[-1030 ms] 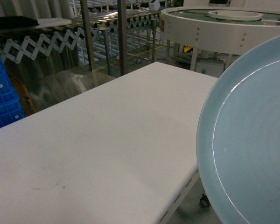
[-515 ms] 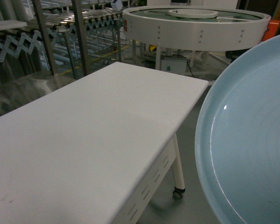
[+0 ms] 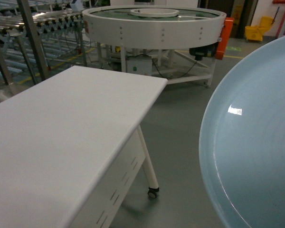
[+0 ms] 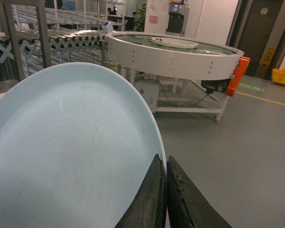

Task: Place blue tray on left shelf second layer neatly

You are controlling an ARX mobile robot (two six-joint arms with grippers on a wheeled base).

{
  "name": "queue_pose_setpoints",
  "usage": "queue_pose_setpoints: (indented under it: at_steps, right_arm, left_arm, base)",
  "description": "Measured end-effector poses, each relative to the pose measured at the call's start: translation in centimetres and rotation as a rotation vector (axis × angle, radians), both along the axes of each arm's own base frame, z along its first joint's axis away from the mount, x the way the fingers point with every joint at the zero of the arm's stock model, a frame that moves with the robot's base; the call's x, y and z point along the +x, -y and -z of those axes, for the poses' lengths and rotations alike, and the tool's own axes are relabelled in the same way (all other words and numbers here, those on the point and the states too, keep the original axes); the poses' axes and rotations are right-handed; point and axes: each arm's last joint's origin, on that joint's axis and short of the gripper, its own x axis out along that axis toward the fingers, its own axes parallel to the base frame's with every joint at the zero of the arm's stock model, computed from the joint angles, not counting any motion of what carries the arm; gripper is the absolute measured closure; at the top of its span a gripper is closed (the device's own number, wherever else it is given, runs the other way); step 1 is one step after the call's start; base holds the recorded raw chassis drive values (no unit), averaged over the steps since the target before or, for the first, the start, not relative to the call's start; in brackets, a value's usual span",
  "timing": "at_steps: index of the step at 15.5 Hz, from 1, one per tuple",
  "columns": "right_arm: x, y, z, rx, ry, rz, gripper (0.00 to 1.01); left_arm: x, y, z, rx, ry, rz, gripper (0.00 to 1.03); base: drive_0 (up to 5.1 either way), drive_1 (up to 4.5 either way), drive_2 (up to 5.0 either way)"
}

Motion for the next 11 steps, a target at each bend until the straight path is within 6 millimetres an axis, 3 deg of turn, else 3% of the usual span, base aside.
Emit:
queue_pose_setpoints:
  at_steps: [11]
  right_arm:
    - [0.00,0.01,0.00,0.000,0.000,0.000,0.99]
  left_arm:
    - [0.00,0.00,0.00,0.000,0.000,0.000,0.05]
  base:
    - [-1.6,-1.59,-1.6]
